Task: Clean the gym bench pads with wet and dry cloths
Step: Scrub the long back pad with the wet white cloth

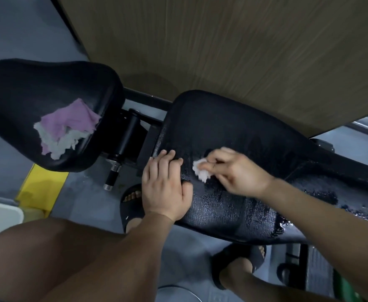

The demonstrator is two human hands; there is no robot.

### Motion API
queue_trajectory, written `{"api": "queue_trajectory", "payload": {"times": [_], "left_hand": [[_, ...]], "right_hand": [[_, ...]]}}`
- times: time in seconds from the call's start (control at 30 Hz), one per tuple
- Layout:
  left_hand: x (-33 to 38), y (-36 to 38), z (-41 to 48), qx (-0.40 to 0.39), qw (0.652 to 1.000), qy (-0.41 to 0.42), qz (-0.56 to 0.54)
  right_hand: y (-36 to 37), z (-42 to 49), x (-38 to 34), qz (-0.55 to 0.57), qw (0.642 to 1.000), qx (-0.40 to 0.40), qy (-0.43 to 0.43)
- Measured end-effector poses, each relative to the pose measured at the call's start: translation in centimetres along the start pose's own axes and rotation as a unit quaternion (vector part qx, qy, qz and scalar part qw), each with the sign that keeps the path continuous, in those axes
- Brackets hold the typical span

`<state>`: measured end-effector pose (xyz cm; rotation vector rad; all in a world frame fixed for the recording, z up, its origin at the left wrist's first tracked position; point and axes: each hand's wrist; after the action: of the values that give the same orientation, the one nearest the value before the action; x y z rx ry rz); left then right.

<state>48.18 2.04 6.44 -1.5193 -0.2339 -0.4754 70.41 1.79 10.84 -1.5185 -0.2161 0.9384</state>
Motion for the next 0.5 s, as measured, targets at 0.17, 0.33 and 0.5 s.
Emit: {"api": "queue_trajectory", "payload": {"times": [0.17, 0.33, 0.5], "left_hand": [[-0.1, -0.1, -0.2, 0.0, 1.0, 0.001, -0.01], [-0.1, -0.4, -0.3, -0.01, 1.0, 0.001, -0.014], [0.1, -1.2, -0.5, -0.026, 0.999, -0.006, -0.031]], "right_hand": [[0.2, 6.1, 4.0, -0.051, 0.982, 0.125, 0.132], [2.2, 3.4, -0.6, -0.041, 0.981, 0.143, 0.126], [4.9, -1.8, -7.6, -0.001, 0.98, 0.148, 0.136]]}}
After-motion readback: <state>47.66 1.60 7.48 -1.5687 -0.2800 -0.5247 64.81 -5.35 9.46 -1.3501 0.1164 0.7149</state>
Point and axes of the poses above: each hand's wrist, its own z-axis towards the middle knuckle, its own y-axis out of the palm, x = y × z, and after that the axes turned 11 degrees about -y, right-handed
